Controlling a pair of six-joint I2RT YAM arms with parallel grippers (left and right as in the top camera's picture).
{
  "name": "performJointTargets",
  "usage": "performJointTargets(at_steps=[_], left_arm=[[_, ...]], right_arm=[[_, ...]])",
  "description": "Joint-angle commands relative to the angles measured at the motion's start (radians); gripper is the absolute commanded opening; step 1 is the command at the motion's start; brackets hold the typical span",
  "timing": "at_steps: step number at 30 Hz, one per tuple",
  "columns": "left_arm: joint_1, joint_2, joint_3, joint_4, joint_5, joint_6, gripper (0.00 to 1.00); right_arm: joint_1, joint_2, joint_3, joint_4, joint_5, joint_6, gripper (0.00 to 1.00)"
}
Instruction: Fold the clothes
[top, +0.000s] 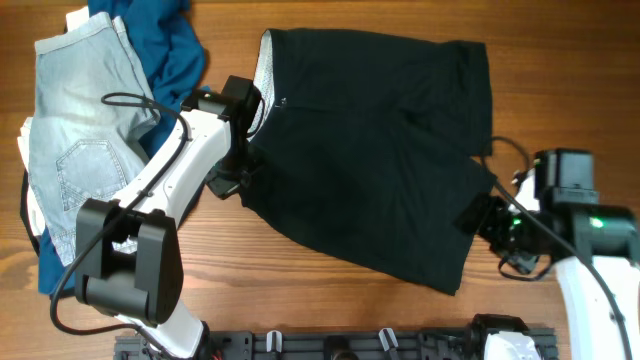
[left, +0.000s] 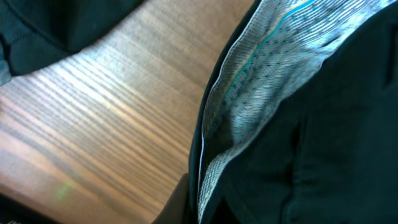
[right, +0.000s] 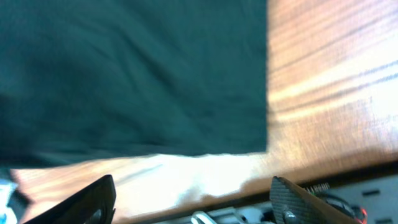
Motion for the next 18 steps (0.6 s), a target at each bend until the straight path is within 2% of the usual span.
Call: performJointTargets(at_steps=[1,5,8,9,10,18], left_arm=[[-0.003,-0.023,-0.005,0.025,-0.028,-0.031,0.04],[-0.004,-0.023,-0.005,0.04,-0.028,-0.031,0.04],[-0.004,-0.023,-0.005,0.061,-0.028,-0.031,0.04],[-0.004,-0.023,-0.005,0.066,-0.028,-0.03,0.04],[-0.004,-0.023,-0.005,0.07,-0.028,-0.031,0.04],[-0.004,-0.023,-0.006,0.095,-0.028,-0.03,0.04]], right_arm=[[0.079,0.077,-0.035,-0.021,0.081,0.081,0.79],[0.263,0.146,-0.039,-0.005,0.118,0.255,0.79],[0.463,0.24,-0.039,-0.005,0.209,0.46,0.83],[0.504,0.266,-0.039,-0.004,0.239,0.521,0.82],[0.533,0.288,-0.039,0.001,0.257,0.572,0.77],[0.576,0.349,-0.251,0.257,0.155,0.618,0.63]])
